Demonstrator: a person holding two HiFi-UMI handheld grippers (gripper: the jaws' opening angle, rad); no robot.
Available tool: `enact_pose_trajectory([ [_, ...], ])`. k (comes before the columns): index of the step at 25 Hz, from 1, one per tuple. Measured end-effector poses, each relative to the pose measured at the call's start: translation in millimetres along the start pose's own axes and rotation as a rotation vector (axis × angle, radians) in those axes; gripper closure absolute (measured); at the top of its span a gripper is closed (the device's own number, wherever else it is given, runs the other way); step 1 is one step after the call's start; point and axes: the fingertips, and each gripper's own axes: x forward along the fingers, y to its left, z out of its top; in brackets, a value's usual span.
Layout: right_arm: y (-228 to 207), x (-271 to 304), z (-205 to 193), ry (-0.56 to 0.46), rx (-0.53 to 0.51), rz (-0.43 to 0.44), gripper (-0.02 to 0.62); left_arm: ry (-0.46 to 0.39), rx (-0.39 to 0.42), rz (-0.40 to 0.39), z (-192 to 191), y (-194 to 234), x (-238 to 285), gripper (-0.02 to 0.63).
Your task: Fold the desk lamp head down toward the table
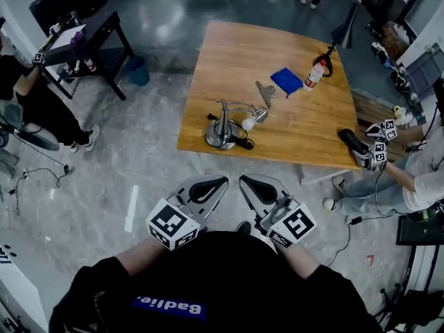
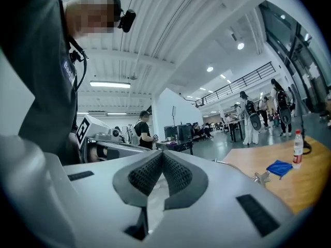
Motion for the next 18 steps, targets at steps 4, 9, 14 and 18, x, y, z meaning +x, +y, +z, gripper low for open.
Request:
enact_pose_trajectory([
  [4, 1, 3, -8, 0.018, -0.026, -0.011, 0.589, 0.001, -0.010, -0.009, -5, 1, -4, 0.597],
  [9, 1, 7, -13, 0.036, -0.017, -0.007, 0.591, 0.012, -0.014, -0.002, -7, 7, -3, 0.597],
  [14, -1, 10, -16, 0.047, -0.010, -0.008, 0.589, 0.022, -0.018, -0.009, -12, 8, 0, 0.597],
  [18, -2, 12, -20, 0.056, -0.003, -0.010, 0.589, 0.023, -0.022, -0.006, -15, 11, 1, 0.597],
])
